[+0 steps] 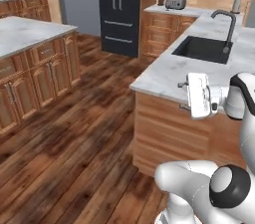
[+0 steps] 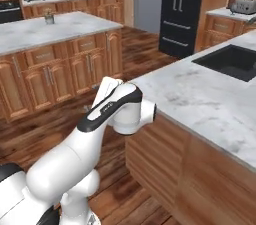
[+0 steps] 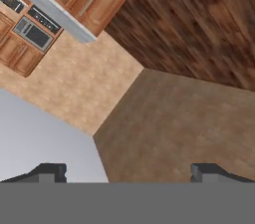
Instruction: Retrieve the wine glasses from the counter and place one next to each plate.
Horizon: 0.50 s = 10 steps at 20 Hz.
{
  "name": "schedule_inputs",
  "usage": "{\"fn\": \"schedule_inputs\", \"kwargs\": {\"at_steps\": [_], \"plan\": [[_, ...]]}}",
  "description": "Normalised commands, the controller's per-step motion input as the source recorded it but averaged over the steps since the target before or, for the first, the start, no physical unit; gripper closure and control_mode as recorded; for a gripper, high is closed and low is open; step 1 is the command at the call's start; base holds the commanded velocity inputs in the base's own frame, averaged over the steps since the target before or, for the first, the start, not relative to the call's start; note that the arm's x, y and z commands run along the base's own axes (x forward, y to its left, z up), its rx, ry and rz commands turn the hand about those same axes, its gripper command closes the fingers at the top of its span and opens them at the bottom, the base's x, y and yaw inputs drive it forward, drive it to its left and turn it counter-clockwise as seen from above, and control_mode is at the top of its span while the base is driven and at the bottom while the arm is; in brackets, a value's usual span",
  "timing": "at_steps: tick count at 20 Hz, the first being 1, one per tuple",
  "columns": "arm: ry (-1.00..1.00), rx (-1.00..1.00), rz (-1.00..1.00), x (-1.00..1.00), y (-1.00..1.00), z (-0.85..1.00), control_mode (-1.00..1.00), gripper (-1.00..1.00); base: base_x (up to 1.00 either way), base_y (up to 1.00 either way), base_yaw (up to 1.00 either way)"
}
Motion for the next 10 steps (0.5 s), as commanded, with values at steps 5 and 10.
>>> {"fn": "schedule_inputs", "kwargs": {"at_steps": [5, 10], "plan": [[0.00, 0.00, 0.00, 0.00, 0.00, 0.00, 1.00, -1.00, 0.95, 1.00, -0.40], [0.00, 0.00, 0.00, 0.00, 0.00, 0.00, 1.00, -1.00, 0.57, 1.00, -0.37]]}}
